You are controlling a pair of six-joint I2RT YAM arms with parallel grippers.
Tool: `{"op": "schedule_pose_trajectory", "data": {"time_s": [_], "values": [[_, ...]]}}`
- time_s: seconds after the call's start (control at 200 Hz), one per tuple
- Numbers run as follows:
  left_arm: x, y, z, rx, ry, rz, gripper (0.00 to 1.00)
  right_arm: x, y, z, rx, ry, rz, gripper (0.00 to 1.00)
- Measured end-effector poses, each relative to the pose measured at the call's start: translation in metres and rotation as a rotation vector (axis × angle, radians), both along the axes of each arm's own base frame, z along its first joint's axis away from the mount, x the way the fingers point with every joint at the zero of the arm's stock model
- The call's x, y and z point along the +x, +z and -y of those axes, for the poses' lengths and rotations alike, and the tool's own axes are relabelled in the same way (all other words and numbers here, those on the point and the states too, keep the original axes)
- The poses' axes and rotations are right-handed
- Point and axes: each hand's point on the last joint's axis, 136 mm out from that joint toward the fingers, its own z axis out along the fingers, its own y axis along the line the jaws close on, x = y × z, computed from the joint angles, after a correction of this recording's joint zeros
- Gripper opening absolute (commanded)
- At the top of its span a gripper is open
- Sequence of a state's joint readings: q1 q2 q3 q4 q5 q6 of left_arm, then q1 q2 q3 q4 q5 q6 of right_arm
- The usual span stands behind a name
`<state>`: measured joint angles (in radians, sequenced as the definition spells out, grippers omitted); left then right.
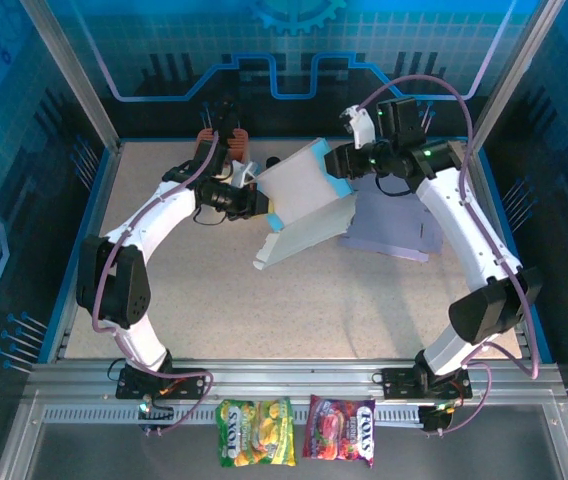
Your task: Fold the paper box
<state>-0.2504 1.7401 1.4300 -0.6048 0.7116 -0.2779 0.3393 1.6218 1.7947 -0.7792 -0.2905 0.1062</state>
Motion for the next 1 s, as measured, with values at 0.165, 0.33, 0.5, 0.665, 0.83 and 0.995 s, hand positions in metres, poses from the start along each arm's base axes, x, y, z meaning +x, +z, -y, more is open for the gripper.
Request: {"op": "schedule_pose_trajectory", "data": {"time_s": [0.165, 0.33, 0.5, 0.665, 0.83, 0.995], "values": [[-0.002, -0.001, -0.001, 0.005, -0.005, -0.006, 0.0, 0.001, -0.006, 0.002, -0.092, -0.024, 0.017, 0.37], [-0.003, -0.004, -0.002, 0.017, -0.006, -0.009, 0.0, 0.008, -0.015, -0.001, -0.225, -0.056, 0.05, 0.36], [-0.005, -0.006, -0.004, 0.029, -0.002, -0.019, 0.0, 0.015, -0.024, 0.004, -0.363, -0.105, 0.076, 0.25], [-0.004, -0.004, -0.005, 0.03, -0.004, -0.014, 0.0, 0.019, -0.028, 0.012, -0.446, -0.162, 0.091, 0.15], [-0.004, -0.004, -0.005, 0.031, -0.004, -0.016, 0.0, 0.021, -0.029, 0.016, -0.5, -0.195, 0.11, 0.0], [-0.004, -0.004, -0.006, 0.038, 0.001, -0.014, 0.0, 0.023, -0.029, 0.015, -0.556, -0.225, 0.123, 0.02]]}}
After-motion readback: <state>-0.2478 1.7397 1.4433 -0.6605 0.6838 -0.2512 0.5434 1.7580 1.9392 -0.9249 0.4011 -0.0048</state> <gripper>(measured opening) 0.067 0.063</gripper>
